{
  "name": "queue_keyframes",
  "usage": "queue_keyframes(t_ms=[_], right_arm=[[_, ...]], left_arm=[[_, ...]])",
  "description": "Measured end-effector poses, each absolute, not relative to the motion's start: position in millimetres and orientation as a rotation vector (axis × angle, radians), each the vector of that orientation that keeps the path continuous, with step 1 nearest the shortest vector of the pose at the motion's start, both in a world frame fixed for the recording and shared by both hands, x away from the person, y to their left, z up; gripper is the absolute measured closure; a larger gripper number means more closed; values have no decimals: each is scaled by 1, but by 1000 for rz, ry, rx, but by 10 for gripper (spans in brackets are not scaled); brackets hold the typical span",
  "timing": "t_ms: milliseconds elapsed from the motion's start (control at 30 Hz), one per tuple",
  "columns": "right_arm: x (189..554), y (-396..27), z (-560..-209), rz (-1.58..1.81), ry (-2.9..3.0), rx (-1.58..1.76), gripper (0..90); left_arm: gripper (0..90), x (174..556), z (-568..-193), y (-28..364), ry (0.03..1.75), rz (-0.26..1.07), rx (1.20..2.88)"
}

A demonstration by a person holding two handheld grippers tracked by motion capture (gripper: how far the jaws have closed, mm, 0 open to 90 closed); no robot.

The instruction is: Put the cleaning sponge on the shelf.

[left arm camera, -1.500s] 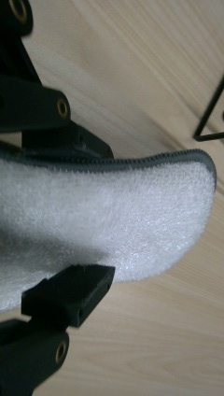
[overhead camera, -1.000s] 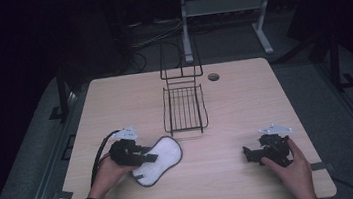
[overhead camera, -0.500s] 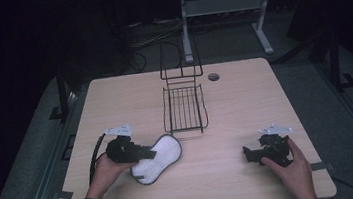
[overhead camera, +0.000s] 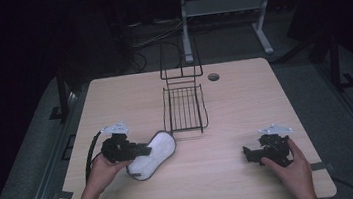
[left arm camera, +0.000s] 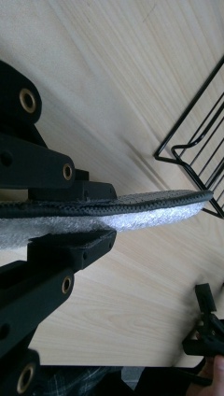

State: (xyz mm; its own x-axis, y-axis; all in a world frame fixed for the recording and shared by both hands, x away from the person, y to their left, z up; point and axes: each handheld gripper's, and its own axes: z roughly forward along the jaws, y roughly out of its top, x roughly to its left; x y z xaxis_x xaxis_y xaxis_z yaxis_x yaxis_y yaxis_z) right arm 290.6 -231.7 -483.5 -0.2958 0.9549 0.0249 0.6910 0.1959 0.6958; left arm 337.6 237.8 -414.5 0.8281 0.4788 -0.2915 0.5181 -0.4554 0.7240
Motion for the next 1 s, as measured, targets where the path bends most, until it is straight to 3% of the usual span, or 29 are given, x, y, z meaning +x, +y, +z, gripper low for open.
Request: queue_keyframes(t_ms=[1000], right_arm=[[291, -232, -483, 857, 2064, 1535, 0]], left_arm=[[762, 352, -376, 230, 766, 31, 2096]])
